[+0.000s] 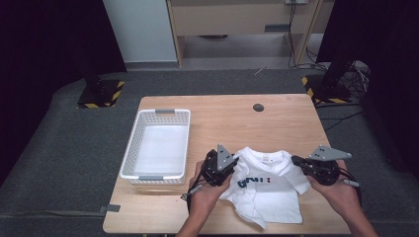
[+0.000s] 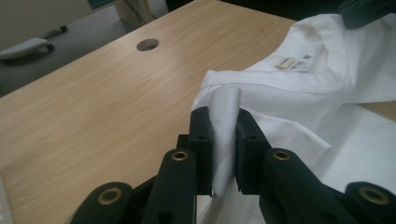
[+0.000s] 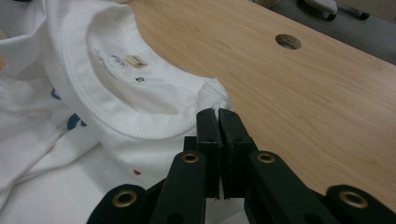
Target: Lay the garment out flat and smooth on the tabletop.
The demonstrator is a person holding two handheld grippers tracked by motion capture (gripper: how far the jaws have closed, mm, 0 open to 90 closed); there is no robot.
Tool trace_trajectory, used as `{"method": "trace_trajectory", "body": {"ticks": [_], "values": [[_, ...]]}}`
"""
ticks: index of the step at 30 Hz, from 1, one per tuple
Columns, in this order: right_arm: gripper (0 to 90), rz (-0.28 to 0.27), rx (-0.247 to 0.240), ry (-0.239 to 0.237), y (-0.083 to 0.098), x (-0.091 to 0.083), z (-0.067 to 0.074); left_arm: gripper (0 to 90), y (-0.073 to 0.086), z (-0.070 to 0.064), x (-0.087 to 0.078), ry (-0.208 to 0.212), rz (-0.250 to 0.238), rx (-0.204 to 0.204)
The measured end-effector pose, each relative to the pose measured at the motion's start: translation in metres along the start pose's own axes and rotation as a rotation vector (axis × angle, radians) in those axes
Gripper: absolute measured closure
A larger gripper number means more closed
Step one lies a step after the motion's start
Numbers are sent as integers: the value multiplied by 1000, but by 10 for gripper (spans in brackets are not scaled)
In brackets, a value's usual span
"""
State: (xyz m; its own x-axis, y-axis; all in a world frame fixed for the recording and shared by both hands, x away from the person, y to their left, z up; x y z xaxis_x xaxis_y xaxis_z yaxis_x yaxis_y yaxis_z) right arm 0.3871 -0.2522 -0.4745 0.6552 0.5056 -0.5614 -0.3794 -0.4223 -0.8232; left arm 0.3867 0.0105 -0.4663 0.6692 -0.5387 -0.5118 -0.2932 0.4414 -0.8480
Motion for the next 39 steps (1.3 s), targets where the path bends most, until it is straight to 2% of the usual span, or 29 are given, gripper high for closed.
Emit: {"method": "trace_trajectory", "body": {"ticks": [2, 6, 7, 9, 12, 15, 19, 22, 25, 27, 29, 32, 36, 39], "values": [[878, 19, 15, 3, 0, 13, -6, 803, 5, 6, 13, -16, 29, -3], [877, 96, 55, 9, 17, 45, -13, 801, 28, 11, 41, -42, 113, 7], [878, 105, 65, 8, 20, 51, -14, 801, 33, 11, 47, -45, 128, -1], [873, 125, 80, 6, 26, 60, -14, 797, 43, 10, 55, -37, 156, -14], [812, 137, 96, 19, 31, 68, -15, 749, 55, 12, 66, -60, 209, 4], [719, 118, 97, 27, 30, 63, -16, 621, 60, 17, 68, -89, 219, -34], [599, 103, 110, 62, 30, 45, -20, 467, 54, 22, 60, -114, 203, -65], [608, 92, 119, 69, 35, 30, -18, 425, 47, 21, 48, -114, 175, -86], [628, 95, 115, 58, 44, 17, -9, 402, 42, 16, 36, -110, 160, -76], [657, 92, 112, 45, 49, 11, -2, 402, 42, 10, 28, -89, 151, -78], [690, 87, 107, 34, 54, 7, 5, 424, 44, 1, 23, -45, 153, -75], [703, 96, 107, 24, 64, 7, 13, 444, 55, -15, 21, 13, 166, -84], [642, 136, 89, 19, 78, 16, 20, 450, 69, -23, 30, 33, 197, -79], [591, 164, 57, 17, 85, 21, 24, 441, 75, -25, 36, 44, 206, -81]]}}
Point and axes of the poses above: each handheld gripper's, and its own axes: x roughly forward along the jaws, y roughly out of its underside, z roughly to its left, the point moved 6 cm from there along x, roughly forward along the jaws, and after that the axes turned 1 degree about -y, right-handed, at the moved point
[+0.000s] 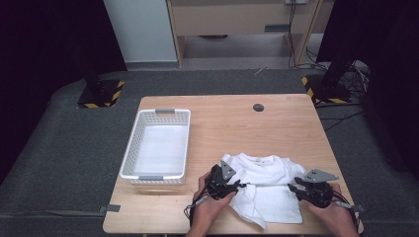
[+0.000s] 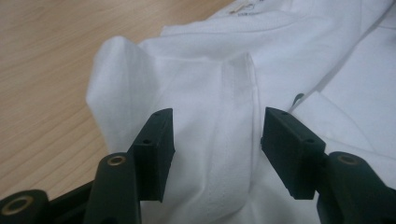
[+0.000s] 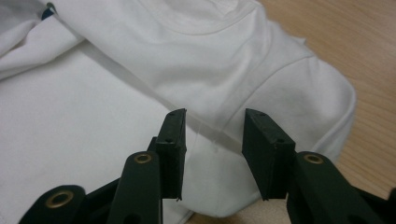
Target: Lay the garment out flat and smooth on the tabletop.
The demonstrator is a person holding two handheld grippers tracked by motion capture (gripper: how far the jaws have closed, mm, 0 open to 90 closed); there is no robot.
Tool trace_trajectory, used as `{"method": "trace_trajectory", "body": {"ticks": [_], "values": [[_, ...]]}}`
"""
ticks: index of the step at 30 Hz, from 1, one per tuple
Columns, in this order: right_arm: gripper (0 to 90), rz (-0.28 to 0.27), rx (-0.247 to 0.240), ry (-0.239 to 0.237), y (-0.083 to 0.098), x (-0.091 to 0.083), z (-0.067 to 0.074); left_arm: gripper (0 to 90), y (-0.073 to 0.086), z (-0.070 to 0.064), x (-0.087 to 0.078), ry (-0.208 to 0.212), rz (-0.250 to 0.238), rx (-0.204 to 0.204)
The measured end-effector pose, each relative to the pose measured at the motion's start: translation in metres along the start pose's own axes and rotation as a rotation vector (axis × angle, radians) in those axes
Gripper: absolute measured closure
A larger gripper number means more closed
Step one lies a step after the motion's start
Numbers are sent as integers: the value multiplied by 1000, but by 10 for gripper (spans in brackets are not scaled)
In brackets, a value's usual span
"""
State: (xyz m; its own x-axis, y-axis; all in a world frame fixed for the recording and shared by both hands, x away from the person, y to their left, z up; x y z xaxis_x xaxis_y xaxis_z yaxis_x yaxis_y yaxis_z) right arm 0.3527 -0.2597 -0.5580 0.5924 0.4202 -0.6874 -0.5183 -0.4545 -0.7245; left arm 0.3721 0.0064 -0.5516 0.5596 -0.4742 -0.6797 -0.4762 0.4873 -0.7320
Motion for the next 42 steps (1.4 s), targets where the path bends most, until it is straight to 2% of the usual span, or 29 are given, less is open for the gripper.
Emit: {"method": "trace_trajectory", "body": {"ticks": [3, 6, 8, 11, 14, 17, 21, 26, 29, 31, 34, 38, 42], "values": [[551, 12, -23, -6, 4, 1, 4, 438, 6, -1, 6, 0, 25, 17], [558, 23, -20, -11, 8, 1, 7, 448, 9, -1, 10, -3, 28, 12], [583, 29, -21, -20, 9, 0, 10, 496, 11, -1, 11, -16, 29, 23], [629, 56, -38, -19, 11, -1, 12, 572, 11, -1, 9, -6, 20, 17], [703, 62, -29, -22, 13, 0, 8, 687, 9, -1, 2, 11, 1, 15], [777, 71, -11, -22, 14, -2, 3, 763, 5, 2, -7, 2, -23, 13], [823, 78, 21, -33, 17, -4, -3, 840, 3, 12, -19, -2, -45, -34], [835, 84, 45, -20, 19, -6, -12, 848, 0, 21, -38, -33, -76, -62], [835, 86, 64, 0, 22, -8, -21, 848, 1, 32, -50, -74, -85, -85], [835, 89, 83, 12, 25, -11, -27, 847, 4, 40, -57, -104, -90, -122], [832, 82, 108, 18, 28, -13, -33, 811, 10, 49, -62, -122, -92, -182], [823, 82, 112, 19, 29, -14, -36, 770, 7, 53, -71, -145, -120, -201], [780, 76, 128, 21, 30, -14, -37, 680, 0, 54, -82, -174, -161, -206]]}}
Point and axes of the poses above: each handheld gripper's, and its own axes: x roughly forward along the jaws, y roughly out of its underside, z roughly to its left, the point moved 6 cm from there along x, roughly forward along the jaws, and after that the axes turned 1 degree about -y, right-handed, at the moved point
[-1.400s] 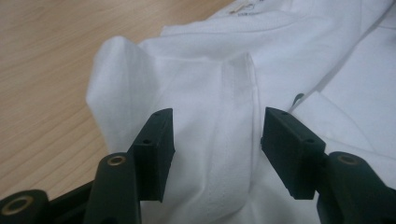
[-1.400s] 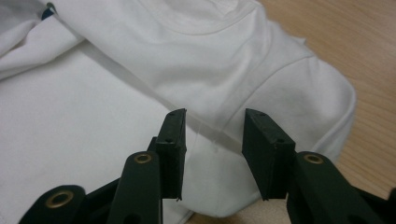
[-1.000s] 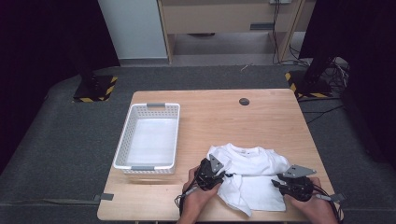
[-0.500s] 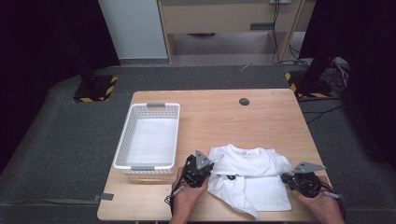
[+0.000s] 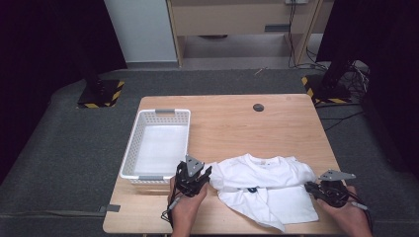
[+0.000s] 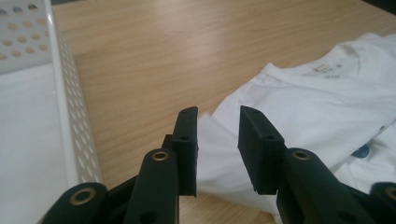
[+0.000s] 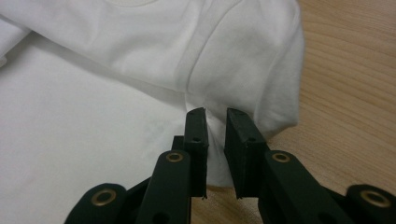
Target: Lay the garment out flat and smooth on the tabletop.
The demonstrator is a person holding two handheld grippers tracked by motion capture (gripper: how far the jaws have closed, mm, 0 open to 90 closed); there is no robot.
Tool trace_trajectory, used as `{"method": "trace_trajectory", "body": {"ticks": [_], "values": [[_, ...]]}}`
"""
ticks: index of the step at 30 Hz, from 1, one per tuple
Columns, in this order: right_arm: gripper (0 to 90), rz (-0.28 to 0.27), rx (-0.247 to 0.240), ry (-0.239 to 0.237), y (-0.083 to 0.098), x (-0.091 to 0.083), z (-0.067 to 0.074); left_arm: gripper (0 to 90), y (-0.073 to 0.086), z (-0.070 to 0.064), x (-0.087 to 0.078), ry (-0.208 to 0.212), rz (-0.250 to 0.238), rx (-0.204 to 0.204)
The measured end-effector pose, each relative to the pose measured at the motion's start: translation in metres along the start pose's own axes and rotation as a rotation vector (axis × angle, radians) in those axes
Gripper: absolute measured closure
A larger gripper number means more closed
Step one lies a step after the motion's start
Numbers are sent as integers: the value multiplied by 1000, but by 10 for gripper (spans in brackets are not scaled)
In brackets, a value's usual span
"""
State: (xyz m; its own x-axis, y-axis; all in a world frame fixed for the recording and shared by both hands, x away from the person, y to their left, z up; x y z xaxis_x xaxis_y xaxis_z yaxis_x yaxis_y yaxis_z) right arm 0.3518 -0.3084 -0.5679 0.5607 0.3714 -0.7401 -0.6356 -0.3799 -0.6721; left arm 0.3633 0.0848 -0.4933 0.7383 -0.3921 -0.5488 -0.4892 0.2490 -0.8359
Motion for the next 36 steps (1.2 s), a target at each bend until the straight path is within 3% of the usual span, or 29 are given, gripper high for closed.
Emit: {"method": "trace_trajectory", "body": {"ticks": [2, 6, 10, 15, 18, 20, 25, 27, 32, 36], "values": [[748, -5, 1, 2, 0, 0, -1, 651, -3, -2, -2, 5, -12, 3], [726, -27, -2, 6, -2, -4, -1, 586, 2, -18, 7, 59, -1, 25], [728, -30, -5, 19, -2, -5, -2, 519, 16, -48, 28, 116, 46, 106], [655, -30, -11, 21, -1, -3, 1, 465, 37, -70, 51, 154, 112, 161], [599, -27, -33, 23, -3, 0, 7, 459, 43, -71, 59, 155, 137, 161], [616, -12, -50, 22, -2, 3, 9, 459, 46, -71, 63, 153, 149, 160], [790, 0, -77, 16, -2, 2, 8, 471, 51, -68, 69, 145, 165, 180], [870, -1, -72, 8, -2, 0, 6, 501, 50, -67, 69, 139, 164, 183], [883, -12, -63, 7, -3, -8, -1, 521, 49, -59, 71, 126, 165, 165], [883, -39, -40, 7, -2, -18, -14, 521, 49, -52, 72, 118, 169, 149]]}}
Point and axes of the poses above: each handheld gripper's, and its own axes: x roughly forward along the jaws, y roughly out of its underside, z roughly to its left, the point moved 6 cm from there along x, roughly forward along the jaws, and after that the axes turned 1 degree about -y, right-handed, at the moved point
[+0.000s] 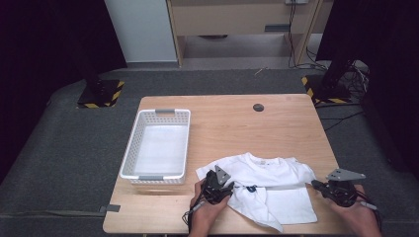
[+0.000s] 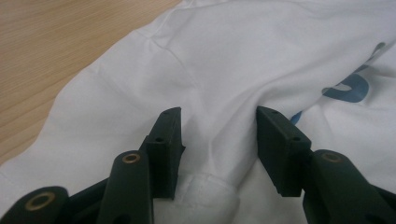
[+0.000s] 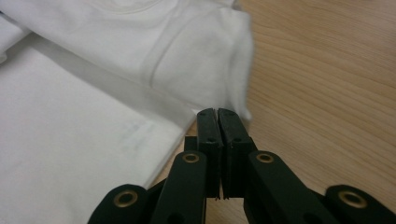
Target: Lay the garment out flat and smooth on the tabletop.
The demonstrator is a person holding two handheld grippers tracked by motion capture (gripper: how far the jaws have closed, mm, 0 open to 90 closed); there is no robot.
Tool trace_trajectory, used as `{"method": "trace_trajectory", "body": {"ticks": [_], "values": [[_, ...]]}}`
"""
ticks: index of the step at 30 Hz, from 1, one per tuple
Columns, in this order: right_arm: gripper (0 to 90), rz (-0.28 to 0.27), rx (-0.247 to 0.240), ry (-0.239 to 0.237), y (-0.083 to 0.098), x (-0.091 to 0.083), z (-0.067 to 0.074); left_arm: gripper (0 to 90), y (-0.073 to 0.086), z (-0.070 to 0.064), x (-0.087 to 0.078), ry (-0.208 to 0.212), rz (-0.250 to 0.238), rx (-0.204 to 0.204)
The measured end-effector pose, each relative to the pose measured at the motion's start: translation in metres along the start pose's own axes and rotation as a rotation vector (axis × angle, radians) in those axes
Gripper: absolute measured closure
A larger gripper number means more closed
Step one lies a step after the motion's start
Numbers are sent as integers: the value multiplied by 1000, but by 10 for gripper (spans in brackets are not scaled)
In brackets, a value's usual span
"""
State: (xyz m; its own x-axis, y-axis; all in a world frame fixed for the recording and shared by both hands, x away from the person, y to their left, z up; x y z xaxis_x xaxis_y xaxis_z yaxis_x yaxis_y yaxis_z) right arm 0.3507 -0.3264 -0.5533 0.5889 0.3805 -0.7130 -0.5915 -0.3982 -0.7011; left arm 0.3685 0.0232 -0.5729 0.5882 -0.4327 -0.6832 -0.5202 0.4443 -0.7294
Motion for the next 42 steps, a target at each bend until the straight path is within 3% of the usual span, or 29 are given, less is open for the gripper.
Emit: {"method": "trace_trajectory", "body": {"ticks": [7, 10, 13, 17, 19, 30, 32, 35, 38, 42], "values": [[880, -41, 81, 3, 9, -7, -27, 521, 0, 5, 1, -9, -3, -9], [870, -45, 100, 13, 10, -6, -31, 521, -1, 5, 1, -12, -3, -7], [790, -58, 104, 40, 9, -6, -32, 521, -1, 6, 1, -19, -2, -3], [690, -131, 137, 72, 2, -19, -35, 517, 0, 10, 1, -23, -1, -16], [668, -128, 151, 92, 4, -22, -36, 513, 0, 11, 1, -22, -1, -22], [524, -65, 98, -27, 13, -7, -18, 496, 0, 13, 1, -18, 0, -21], [554, -71, 91, -37, 12, -6, -15, 497, 0, 13, 1, -17, 1, -21], [714, -67, 76, -42, 10, -4, -14, 496, 1, 13, 1, -16, 1, -21], [876, -49, 96, -58, 11, -3, -16, 496, 1, 13, 1, -15, 0, -21], [900, -62, 159, -82, 9, -11, -22, 496, 1, 13, 1, -12, 2, -20]]}}
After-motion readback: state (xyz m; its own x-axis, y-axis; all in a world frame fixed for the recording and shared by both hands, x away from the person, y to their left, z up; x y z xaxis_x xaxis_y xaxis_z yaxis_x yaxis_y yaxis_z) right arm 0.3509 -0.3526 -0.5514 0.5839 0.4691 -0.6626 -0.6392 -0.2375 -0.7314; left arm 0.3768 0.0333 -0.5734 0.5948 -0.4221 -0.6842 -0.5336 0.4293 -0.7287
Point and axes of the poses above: each handheld gripper's, and its own axes: x roughly forward along the jaws, y roughly out of its underside, z roughly to its left, the point moved 6 cm from there along x, roughly forward along the jaws, and after that the axes turned 1 degree about -y, right-handed, at the moved point
